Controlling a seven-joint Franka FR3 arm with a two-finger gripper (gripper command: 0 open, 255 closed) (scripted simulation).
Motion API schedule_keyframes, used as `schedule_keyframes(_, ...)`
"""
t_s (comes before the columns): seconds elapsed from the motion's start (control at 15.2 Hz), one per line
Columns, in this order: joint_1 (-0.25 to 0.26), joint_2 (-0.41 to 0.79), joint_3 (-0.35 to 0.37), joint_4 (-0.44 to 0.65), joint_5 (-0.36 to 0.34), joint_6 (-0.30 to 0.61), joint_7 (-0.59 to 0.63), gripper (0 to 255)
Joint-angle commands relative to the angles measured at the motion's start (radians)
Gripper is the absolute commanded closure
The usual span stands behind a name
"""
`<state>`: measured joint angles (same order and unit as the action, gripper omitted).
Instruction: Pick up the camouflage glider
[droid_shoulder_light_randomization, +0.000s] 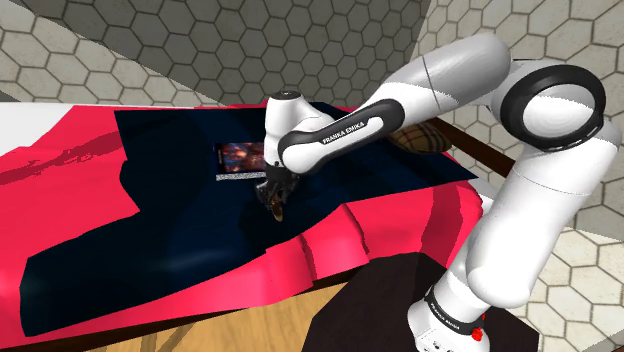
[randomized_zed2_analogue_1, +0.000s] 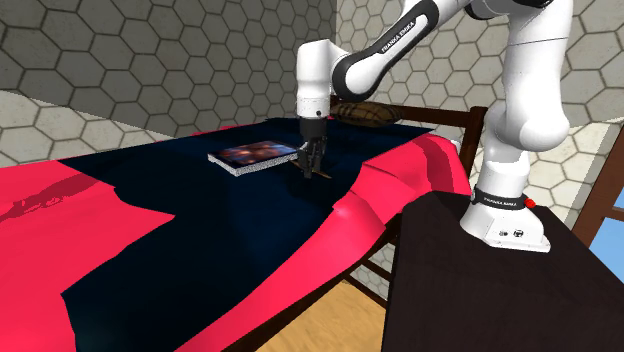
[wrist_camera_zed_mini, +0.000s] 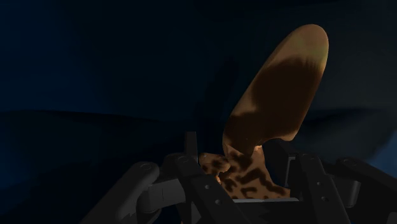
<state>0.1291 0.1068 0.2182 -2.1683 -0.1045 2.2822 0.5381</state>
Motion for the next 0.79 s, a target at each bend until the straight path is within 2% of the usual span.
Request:
schedule_keyframes(0.0, -0.001, -0.014, 0.001, 0.011, 0.006, -0.025, -0.006, 255)
schedule_keyframes(0.59, -0.002, -0.074, 0.002, 0.068, 0.029, -0.139, -0.026, 255)
schedule_keyframes(0.73, -0.002, -0.074, 0.002, 0.069, 0.029, -0.141, -0.026, 255)
